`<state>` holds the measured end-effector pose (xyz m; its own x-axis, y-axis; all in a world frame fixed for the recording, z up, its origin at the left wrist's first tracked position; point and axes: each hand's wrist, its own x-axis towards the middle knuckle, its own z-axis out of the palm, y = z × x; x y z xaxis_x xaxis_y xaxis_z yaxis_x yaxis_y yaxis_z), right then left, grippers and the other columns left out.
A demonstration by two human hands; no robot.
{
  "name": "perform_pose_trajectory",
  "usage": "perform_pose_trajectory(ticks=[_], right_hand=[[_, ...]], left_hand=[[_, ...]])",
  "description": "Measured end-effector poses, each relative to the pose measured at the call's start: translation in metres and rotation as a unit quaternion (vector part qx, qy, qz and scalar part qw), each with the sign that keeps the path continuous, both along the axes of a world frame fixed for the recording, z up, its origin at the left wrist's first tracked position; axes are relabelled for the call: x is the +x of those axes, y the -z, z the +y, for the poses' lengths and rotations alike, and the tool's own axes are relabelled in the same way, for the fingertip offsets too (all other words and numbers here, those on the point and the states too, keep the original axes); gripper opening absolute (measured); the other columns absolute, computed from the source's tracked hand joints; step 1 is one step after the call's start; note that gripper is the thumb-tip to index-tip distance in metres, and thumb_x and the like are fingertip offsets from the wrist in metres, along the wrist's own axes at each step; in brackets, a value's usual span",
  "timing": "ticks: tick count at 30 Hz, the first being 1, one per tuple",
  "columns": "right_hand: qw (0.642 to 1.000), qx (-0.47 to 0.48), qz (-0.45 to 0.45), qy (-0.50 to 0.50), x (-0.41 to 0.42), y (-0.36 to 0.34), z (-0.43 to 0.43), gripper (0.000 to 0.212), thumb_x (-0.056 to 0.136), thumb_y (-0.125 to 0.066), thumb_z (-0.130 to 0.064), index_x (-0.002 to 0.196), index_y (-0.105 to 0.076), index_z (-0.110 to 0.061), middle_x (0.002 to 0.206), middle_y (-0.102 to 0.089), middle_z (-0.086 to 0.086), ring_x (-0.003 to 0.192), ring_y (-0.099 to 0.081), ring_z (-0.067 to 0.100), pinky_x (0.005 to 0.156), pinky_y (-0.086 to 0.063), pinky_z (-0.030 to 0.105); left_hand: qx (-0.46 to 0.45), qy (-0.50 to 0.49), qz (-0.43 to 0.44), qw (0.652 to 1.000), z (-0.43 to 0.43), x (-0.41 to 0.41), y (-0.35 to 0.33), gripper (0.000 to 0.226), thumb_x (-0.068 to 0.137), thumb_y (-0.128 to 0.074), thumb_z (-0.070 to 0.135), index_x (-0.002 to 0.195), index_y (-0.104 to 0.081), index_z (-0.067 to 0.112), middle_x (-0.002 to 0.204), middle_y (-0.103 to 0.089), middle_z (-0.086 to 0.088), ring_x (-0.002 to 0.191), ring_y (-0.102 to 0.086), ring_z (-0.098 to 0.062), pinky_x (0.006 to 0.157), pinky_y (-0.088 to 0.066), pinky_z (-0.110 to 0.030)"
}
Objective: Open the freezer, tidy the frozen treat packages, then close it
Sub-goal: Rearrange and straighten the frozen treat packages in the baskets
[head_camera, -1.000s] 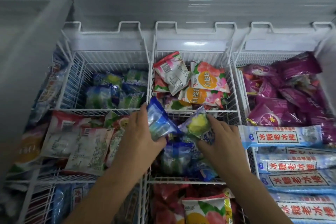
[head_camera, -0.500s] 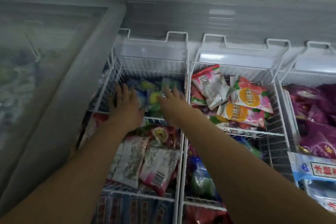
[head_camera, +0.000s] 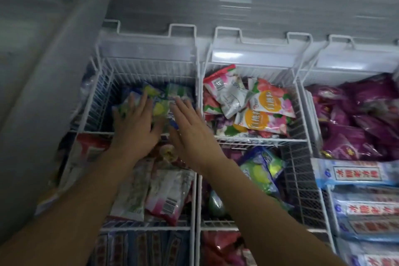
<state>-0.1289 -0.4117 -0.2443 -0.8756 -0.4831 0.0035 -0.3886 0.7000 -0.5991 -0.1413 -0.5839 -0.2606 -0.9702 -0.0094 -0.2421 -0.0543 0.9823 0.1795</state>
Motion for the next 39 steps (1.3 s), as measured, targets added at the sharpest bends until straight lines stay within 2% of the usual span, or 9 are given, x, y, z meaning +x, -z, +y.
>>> perform_pose_trajectory(ticks=[4,8,15,19,23,26,31,35,39], right_hand=[[0.993,-0.028,0.037,0.112,0.072,-0.003,0.093,0.043,0.103,-0.043,-0.024,0.142,-0.044,-0.008,0.149,-0.040,0.004,0.140,-0.034,0.018,0.115,-0.029,0.028],[0.984,0.087,-0.068,0.140,0.115,0.012,0.170,0.044,0.100,-0.051,-0.023,0.142,-0.046,-0.011,0.145,-0.043,0.004,0.135,-0.040,0.021,0.108,-0.041,0.036],[0.906,0.238,-0.315,0.155,0.117,0.032,0.197,0.085,0.076,-0.048,-0.081,0.134,-0.042,-0.019,0.135,-0.038,0.011,0.124,-0.043,0.035,0.099,-0.046,0.046],[0.847,0.309,-0.417,0.113,0.095,0.035,0.185,0.110,0.064,-0.066,-0.078,0.140,-0.033,-0.006,0.136,-0.039,0.020,0.124,-0.039,0.040,0.098,-0.044,0.049],[0.863,0.299,-0.398,0.087,0.089,0.035,0.183,0.043,0.080,-0.071,-0.035,0.105,-0.050,-0.007,0.108,-0.055,0.015,0.099,-0.055,0.034,0.081,-0.052,0.041],[0.887,0.251,-0.374,0.100,0.087,0.021,0.196,0.027,0.084,-0.064,-0.019,0.105,-0.050,-0.010,0.097,-0.054,0.010,0.086,-0.057,0.029,0.078,-0.055,0.040],[0.927,0.178,-0.308,0.119,0.080,-0.021,0.208,0.049,0.082,-0.063,-0.021,0.129,-0.050,-0.015,0.116,-0.062,0.011,0.097,-0.060,0.027,0.080,-0.052,0.035],[0.955,0.064,-0.256,0.136,0.062,-0.061,0.185,0.064,0.084,-0.065,-0.024,0.143,-0.039,-0.032,0.102,-0.059,-0.006,0.069,-0.057,0.003,0.048,-0.039,0.013],[0.977,-0.061,-0.174,0.108,0.030,-0.080,0.125,0.070,0.086,-0.067,-0.022,0.147,-0.034,-0.034,0.118,-0.051,-0.009,0.085,-0.053,0.011,0.070,-0.043,0.024]], left_hand=[[0.162,0.170,0.179,0.955,0.068,0.049,-0.016,0.060,0.100,-0.037,0.041,0.147,-0.035,0.004,0.156,-0.030,-0.009,0.147,-0.020,-0.024,0.116,-0.023,-0.054],[0.219,0.254,0.107,0.936,0.139,0.102,-0.009,0.047,0.098,-0.050,0.029,0.138,-0.050,0.003,0.140,-0.053,-0.011,0.133,-0.046,-0.024,0.110,-0.038,-0.036],[0.028,0.133,-0.127,0.983,0.179,0.122,0.034,0.060,0.090,-0.059,0.031,0.140,-0.035,0.009,0.131,-0.044,-0.014,0.121,-0.040,-0.031,0.096,-0.045,-0.041],[-0.052,0.143,-0.150,0.977,0.185,0.110,0.048,0.059,0.082,-0.068,0.032,0.132,-0.042,0.014,0.126,-0.049,-0.012,0.117,-0.044,-0.031,0.091,-0.043,-0.044],[-0.047,0.129,-0.164,0.977,0.187,0.103,0.047,0.038,0.082,-0.070,0.033,0.113,-0.054,0.019,0.115,-0.057,-0.007,0.110,-0.052,-0.028,0.087,-0.043,-0.043],[-0.006,0.141,-0.118,0.983,0.185,0.104,0.030,0.021,0.087,-0.064,0.025,0.105,-0.056,0.019,0.107,-0.061,-0.006,0.103,-0.057,-0.029,0.080,-0.045,-0.039],[0.117,0.085,-0.016,0.989,0.158,0.106,-0.030,0.020,0.087,-0.066,0.038,0.091,-0.051,0.026,0.067,-0.054,0.006,0.058,-0.055,-0.016,0.047,-0.036,-0.031],[0.133,-0.014,0.094,0.987,0.122,0.097,-0.082,0.026,0.088,-0.063,0.043,0.080,-0.041,0.030,0.057,-0.043,0.011,0.048,-0.044,-0.004,0.042,-0.027,-0.025],[0.163,-0.119,0.215,0.955,0.074,0.074,-0.110,0.023,0.088,-0.066,0.032,0.082,-0.047,0.022,0.061,-0.049,0.007,0.053,-0.050,-0.013,0.045,-0.037,-0.030]])
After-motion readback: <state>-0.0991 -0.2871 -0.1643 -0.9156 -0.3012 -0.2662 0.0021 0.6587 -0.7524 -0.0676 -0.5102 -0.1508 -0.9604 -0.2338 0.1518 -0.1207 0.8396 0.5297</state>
